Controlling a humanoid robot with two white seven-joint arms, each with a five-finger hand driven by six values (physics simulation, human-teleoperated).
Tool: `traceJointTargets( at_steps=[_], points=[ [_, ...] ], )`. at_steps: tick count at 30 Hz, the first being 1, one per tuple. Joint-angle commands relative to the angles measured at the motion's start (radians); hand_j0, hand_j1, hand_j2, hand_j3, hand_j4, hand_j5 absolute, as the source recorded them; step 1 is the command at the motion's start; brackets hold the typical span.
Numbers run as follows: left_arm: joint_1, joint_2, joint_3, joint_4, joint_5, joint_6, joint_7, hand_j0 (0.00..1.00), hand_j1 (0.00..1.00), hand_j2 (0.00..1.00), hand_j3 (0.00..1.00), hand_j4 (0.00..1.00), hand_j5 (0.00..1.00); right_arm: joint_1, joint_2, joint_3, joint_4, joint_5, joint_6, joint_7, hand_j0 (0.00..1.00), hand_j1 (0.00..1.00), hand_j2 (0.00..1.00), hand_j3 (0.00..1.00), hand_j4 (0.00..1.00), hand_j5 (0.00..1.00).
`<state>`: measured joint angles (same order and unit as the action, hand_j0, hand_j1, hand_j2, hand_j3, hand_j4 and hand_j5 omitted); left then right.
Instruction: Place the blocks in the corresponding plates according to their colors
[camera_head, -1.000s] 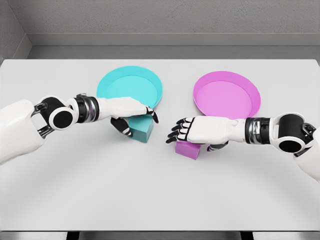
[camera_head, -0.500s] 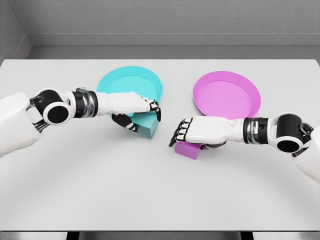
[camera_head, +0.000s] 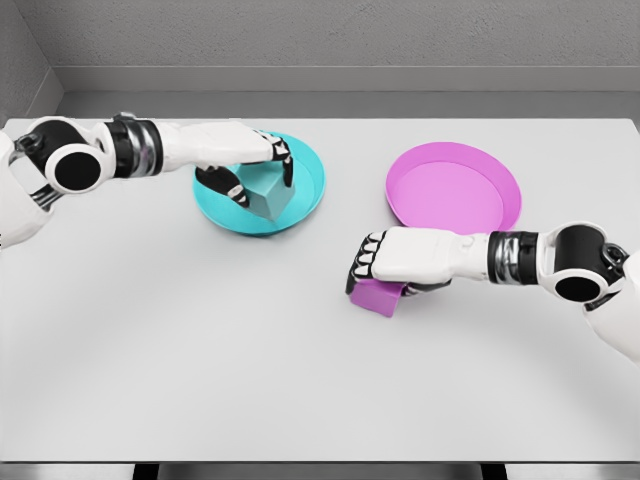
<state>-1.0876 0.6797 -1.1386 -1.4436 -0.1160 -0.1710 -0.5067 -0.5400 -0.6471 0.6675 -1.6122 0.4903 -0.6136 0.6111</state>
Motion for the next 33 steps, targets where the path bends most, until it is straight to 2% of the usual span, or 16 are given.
traceJointTargets(
  at_steps=[1, 3, 7, 11, 12, 15, 18, 20, 22, 25, 26, 28, 29, 33],
  points=[
    [-0.002, -0.051, 0.0, 0.129, 0.001, 0.001, 0.002, 0.4, 0.4, 0.4, 0.4, 0.4, 0.4, 0.0, 0.0, -0.003, 0.008, -0.01, 0.003, 0.0, 0.67, 0.67, 0.67, 0.67, 0.67, 0.67],
    [-0.011, -0.089, 0.0, 0.213, -0.002, 0.001, 0.002, 0.4, 0.4, 0.4, 0.4, 0.4, 0.4, -0.002, 0.0, -0.034, 0.012, -0.044, 0.003, 0.0, 0.67, 0.67, 0.67, 0.67, 0.67, 0.67],
    [-0.021, -0.109, 0.002, 0.289, -0.007, 0.001, 0.002, 0.47, 0.47, 0.47, 0.47, 0.47, 0.47, -0.006, -0.002, -0.06, 0.038, -0.075, 0.003, 0.0, 0.67, 0.67, 0.67, 0.67, 0.67, 0.67],
    [-0.028, -0.126, 0.002, 0.332, -0.005, 0.002, 0.004, 0.92, 0.92, 0.92, 0.92, 0.92, 0.92, -0.011, -0.002, -0.062, 0.049, -0.108, 0.003, 0.0, 0.67, 0.67, 0.67, 0.67, 0.67, 0.67],
    [-0.028, -0.127, 0.002, 0.33, -0.004, 0.001, 0.004, 0.99, 0.99, 0.99, 0.99, 0.99, 0.99, -0.011, -0.002, -0.071, 0.052, -0.11, 0.003, 0.0, 0.67, 0.67, 0.67, 0.67, 0.67, 0.67],
    [-0.028, -0.134, 0.002, 0.321, -0.001, 0.001, 0.004, 1.0, 1.0, 1.0, 1.0, 1.0, 1.0, -0.012, -0.003, -0.092, 0.081, -0.147, 0.003, 0.0, 0.67, 0.67, 0.67, 0.67, 0.67, 0.67],
    [-0.038, -0.126, 0.003, 0.318, -0.001, -0.012, 0.004, 1.0, 1.0, 1.0, 1.0, 1.0, 1.0, -0.015, -0.005, -0.158, 0.13, -0.199, 0.003, 0.0, 0.67, 0.67, 0.67, 0.67, 0.67, 0.67],
    [-0.038, -0.108, 0.017, 0.282, 0.001, -0.042, 0.004, 1.0, 1.0, 1.0, 1.0, 1.0, 1.0, -0.026, -0.009, -0.2, 0.187, -0.265, 0.003, 0.0, 0.67, 0.67, 0.67, 0.67, 0.67, 0.67],
    [-0.034, -0.013, 0.037, 0.255, 0.001, -0.209, 0.004, 1.0, 1.0, 1.0, 1.0, 1.0, 1.0, -0.048, -0.012, -0.259, 0.279, -0.309, 0.003, 0.0, 0.67, 0.67, 0.67, 0.67, 0.67, 0.67],
    [-0.026, 0.093, 0.077, 0.258, 0.002, -0.416, 0.004, 1.0, 1.0, 1.0, 1.0, 1.0, 1.0, -0.06, -0.009, -0.289, 0.359, -0.331, 0.003, 0.0, 0.68, 0.68, 0.68, 0.68, 0.68, 0.68],
    [-0.006, 0.107, 0.094, 0.258, 0.002, -0.433, 0.004, 1.0, 1.0, 1.0, 1.0, 1.0, 1.0, -0.067, -0.008, -0.293, 0.376, -0.331, 0.003, 0.0, 0.69, 0.69, 0.69, 0.69, 0.69, 0.69],
    [0.067, 0.142, 0.172, 0.258, 0.002, -0.44, 0.004, 1.0, 1.0, 1.0, 1.0, 1.0, 1.0, -0.071, -0.002, -0.295, 0.388, -0.331, 0.003, 0.0, 0.73, 0.73, 0.73, 0.73, 0.73, 0.73],
    [0.075, 0.169, 0.181, 0.261, 0.002, -0.44, 0.004, 1.0, 1.0, 1.0, 1.0, 1.0, 1.0, -0.071, -0.002, -0.295, 0.391, -0.331, 0.003, 0.0, 0.73, 0.73, 0.73, 0.73, 0.73, 0.73],
    [0.109, 0.172, 0.181, 0.267, 0.002, -0.44, 0.004, 1.0, 1.0, 1.0, 1.0, 1.0, 1.0, -0.072, 0.004, -0.324, 0.442, -0.332, 0.003, 0.0, 0.73, 0.73, 0.73, 0.73, 0.73, 0.73]
  ],
)
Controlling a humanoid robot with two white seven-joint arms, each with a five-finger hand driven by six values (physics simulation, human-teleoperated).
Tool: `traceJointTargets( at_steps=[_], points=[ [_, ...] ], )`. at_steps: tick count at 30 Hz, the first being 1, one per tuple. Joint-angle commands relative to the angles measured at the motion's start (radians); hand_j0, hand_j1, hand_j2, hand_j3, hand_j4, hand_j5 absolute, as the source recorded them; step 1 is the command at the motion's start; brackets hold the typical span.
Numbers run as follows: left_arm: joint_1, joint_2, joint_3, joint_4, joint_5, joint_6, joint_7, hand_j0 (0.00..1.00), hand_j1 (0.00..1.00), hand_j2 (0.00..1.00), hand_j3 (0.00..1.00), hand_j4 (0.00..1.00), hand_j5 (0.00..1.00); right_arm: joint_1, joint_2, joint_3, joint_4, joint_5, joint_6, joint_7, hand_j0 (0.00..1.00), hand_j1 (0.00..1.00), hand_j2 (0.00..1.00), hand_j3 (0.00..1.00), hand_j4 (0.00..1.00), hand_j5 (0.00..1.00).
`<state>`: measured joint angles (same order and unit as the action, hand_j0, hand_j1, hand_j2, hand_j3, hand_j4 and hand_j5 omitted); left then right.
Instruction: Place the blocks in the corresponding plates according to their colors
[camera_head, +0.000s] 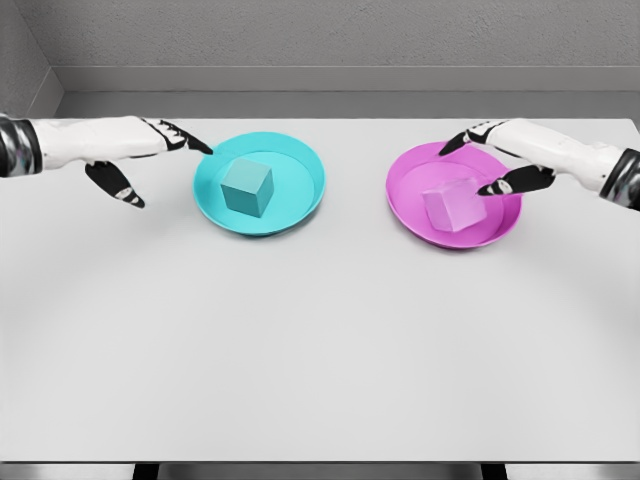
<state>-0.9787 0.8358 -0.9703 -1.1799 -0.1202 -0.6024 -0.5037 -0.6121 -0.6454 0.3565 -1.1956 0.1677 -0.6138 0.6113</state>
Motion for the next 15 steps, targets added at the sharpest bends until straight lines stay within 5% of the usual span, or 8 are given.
traceJointTargets(
  at_steps=[1, 4, 15],
  points=[
    [0.0, 0.019, 0.013, 0.003, 0.005, -0.008, 0.001, 1.0, 1.0, 1.0, 1.0, 1.0, 1.0, 0.0, 0.006, -0.022, 0.045, -0.011, 0.003, 0.0, 0.73, 0.73, 0.73, 0.73, 0.73, 0.73],
    [0.008, 0.017, 0.013, 0.009, 0.005, -0.008, 0.001, 1.0, 1.0, 1.0, 1.0, 1.0, 1.0, 0.002, 0.001, -0.07, 0.091, -0.011, 0.003, 0.0, 1.0, 1.0, 1.0, 1.0, 1.0, 1.0],
    [0.028, 0.02, 0.015, 0.046, 0.007, -0.008, 0.001, 1.0, 1.0, 1.0, 1.0, 1.0, 1.0, 0.015, -0.053, -0.151, 0.123, -0.002, 0.003, 0.0, 1.0, 1.0, 1.0, 1.0, 1.0, 1.0]
  ],
)
